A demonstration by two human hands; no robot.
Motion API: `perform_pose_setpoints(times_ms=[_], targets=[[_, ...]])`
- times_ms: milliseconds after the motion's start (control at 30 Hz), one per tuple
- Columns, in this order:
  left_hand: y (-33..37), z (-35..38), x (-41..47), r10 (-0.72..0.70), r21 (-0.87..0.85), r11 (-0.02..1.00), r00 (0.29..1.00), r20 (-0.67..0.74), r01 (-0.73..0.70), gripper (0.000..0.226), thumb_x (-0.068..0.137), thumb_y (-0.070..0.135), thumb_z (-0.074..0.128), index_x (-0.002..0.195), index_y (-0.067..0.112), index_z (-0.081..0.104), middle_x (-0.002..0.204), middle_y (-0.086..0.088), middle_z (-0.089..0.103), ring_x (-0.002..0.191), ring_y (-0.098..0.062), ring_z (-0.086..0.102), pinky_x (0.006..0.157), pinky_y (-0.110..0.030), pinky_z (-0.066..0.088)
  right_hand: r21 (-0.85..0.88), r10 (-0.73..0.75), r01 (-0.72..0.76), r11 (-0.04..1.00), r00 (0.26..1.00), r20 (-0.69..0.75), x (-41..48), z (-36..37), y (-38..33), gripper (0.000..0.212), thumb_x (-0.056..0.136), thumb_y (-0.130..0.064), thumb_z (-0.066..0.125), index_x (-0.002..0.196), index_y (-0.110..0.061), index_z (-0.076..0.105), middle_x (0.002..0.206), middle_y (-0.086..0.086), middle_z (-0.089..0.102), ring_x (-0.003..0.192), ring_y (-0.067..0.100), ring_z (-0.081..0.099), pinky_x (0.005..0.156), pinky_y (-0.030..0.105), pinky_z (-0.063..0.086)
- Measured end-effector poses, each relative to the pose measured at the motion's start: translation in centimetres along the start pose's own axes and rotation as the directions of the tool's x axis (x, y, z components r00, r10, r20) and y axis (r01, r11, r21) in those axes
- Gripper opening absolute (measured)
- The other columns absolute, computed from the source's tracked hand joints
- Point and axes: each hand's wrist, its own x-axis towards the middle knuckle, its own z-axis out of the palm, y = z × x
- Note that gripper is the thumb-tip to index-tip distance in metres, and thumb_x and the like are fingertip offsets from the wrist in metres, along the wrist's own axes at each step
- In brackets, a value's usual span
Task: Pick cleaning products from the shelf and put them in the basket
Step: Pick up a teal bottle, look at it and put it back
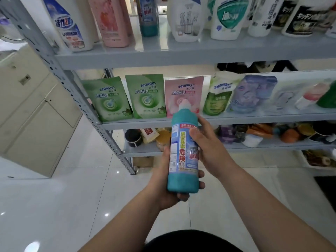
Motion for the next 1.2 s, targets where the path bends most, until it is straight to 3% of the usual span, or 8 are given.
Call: perform_pose_setpoints(times_ms=[200,333,467,567,700,833,1033,1200], targets=[[-2.2,4.7,2.4,0.048,0.018,0.999,0.996,-0.080,-0.047,0.076,0.085,0.084,0.036,0.106,0.023,0.077,0.097,-0.011,0.076,0.079,-0.031,0.075,0.045,-0.020,0.043,-0.012,0.047,-0.046,0.999,0.998,0.041,-0.3,-5.0,-0.6,0.049,0.080,-0.050,0.072,0.125,-0.060,0.055,0.106,-0.007,0.076,0.098,0.017,0.076,0.076,0.033,0.062],[-4.5,7.5,3.5,0.382,0.444,0.851,0.911,-0.154,-0.281,0.025,0.105,0.050,0.047,0.125,0.052,0.061,0.106,0.015,0.076,0.092,-0.011,0.076,0.063,-0.033,0.062,0.004,0.104,-0.104,0.995,0.994,0.039,-0.7,-7.6,-1.0,0.055,0.077,-0.040,0.079,0.128,-0.032,0.060,0.108,-0.002,0.078,0.098,0.020,0.076,0.084,0.042,0.063],[-5.3,9.1,4.1,0.513,0.526,0.755,0.852,-0.100,-0.393,0.031,0.102,0.051,0.043,0.122,0.069,0.058,0.100,0.020,0.072,0.084,-0.002,0.071,0.069,-0.027,0.060,0.156,0.144,-0.133,0.979,0.988,-0.063,-0.9,-10.7,-2.1,0.054,0.080,-0.034,0.084,0.125,-0.013,0.062,0.098,0.008,0.078,0.084,0.025,0.077,0.068,0.038,0.061],[-4.8,10.5,4.7,0.319,0.274,0.926,0.927,-0.200,-0.259,0.043,0.099,0.062,0.046,0.131,0.041,0.065,0.112,-0.006,0.072,0.095,-0.019,0.074,0.081,-0.044,0.062,0.374,0.165,-0.166,0.912,0.986,0.035,-1.1,-11.5,-2.3,0.049,0.078,-0.040,0.072,0.114,-0.007,0.067,0.094,0.017,0.075,0.078,0.027,0.075,0.066,0.039,0.061],[-4.4,11.8,5.0,0.013,0.080,0.997,1.000,0.007,-0.013,0.070,0.089,0.074,0.040,0.122,0.022,0.072,0.120,-0.018,0.072,0.107,-0.044,0.071,0.081,-0.051,0.062,0.369,0.094,-0.081,0.926,0.995,-0.019,-1.1,-11.1,-2.1,0.076,0.070,-0.046,0.069,0.130,-0.003,0.053,0.102,0.019,0.070,0.084,0.028,0.073,0.069,0.039,0.060],[-2.7,11.4,5.0,0.127,0.116,0.986,0.989,-0.069,-0.118,0.057,0.090,0.063,0.050,0.122,0.021,0.069,0.115,-0.015,0.075,0.096,-0.036,0.075,0.068,-0.048,0.062,0.150,0.005,0.001,0.989,0.999,-0.044,0.2,-12.2,-3.4,0.069,0.070,-0.049,0.069,0.128,-0.013,0.057,0.108,0.013,0.073,0.096,0.029,0.073,0.087,0.052,0.060],[-2.3,9.6,4.8,0.313,0.338,0.900,0.948,-0.058,-0.277,0.046,0.105,0.001,0.043,0.136,0.027,0.064,0.121,-0.009,0.072,0.111,-0.027,0.071,0.082,-0.047,0.063,0.305,0.155,-0.119,0.945,0.983,-0.098,1.3,-11.8,-4.1,0.071,0.071,-0.040,0.079,0.131,-0.011,0.054,0.085,0.006,0.074,0.070,0.022,0.074,0.064,0.038,0.061],[-0.5,6.8,4.7,0.316,0.469,0.838,0.949,-0.001,-0.279,0.044,0.090,0.028,0.071,0.132,0.030,0.058,0.122,-0.003,0.068,0.111,-0.019,0.070,0.083,-0.041,0.062,0.295,0.074,-0.056,0.954,0.996,-0.049,1.1,-8.9,-4.5,0.084,0.063,-0.037,0.082,0.136,-0.007,0.052,0.088,0.007,0.072,0.073,0.022,0.073,0.063,0.037,0.060]])
